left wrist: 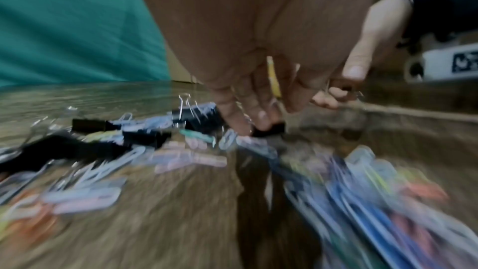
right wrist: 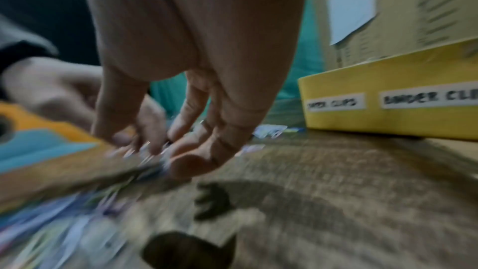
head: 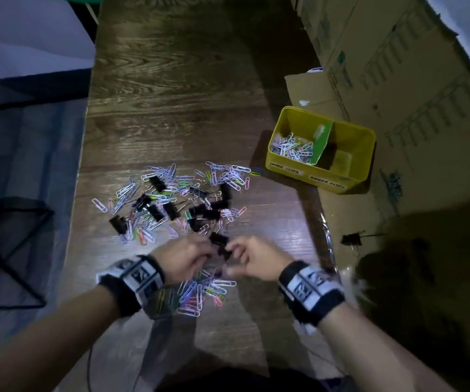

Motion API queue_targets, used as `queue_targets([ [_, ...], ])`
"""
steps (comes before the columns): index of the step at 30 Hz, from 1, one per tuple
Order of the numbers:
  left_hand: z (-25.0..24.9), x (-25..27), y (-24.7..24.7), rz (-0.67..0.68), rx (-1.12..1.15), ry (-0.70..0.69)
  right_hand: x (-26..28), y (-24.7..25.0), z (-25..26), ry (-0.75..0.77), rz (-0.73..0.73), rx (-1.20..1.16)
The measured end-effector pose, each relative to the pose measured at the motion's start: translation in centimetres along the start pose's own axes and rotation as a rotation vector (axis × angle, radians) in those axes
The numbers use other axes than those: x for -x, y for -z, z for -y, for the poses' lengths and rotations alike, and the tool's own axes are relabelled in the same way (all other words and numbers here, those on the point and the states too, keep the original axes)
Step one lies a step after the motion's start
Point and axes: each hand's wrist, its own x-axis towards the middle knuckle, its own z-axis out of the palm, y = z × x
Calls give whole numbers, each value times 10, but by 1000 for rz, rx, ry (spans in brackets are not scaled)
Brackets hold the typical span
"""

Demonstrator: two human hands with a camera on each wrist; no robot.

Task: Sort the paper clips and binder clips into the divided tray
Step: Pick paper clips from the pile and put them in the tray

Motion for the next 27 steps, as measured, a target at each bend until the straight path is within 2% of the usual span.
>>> queue_targets([
  [2, 10, 20, -31, -53, -129, 27, 2, -42, -7, -42, 16, 207],
  [5, 11, 43, -62, -115, -226, 7, 1, -91, -13, -29, -31, 328],
  [8, 7, 64, -72, -108, -233, -56, 1, -116, -11, 38, -100, 430],
  [10, 10, 79, -70, -142, -188, -26, 1, -120, -8, 51, -143, 449],
  [13, 11, 102, -64, -196, -89, 220, -1, -121, -4, -1, -197, 480],
  [15, 8, 113, -65, -138, 16, 422, -4, -120, -1, -36, -199, 521],
  [17, 3, 114, -74, -112, 103, 494, -7, -121, 2, -58, -158, 557],
  [22, -9, 84, -88, -166, 120, 408, -8, -130, 6, 49, -150, 490],
  [27, -7, 69, -80, -109, 95, 377, -6, -130, 0, 68, -149, 454],
])
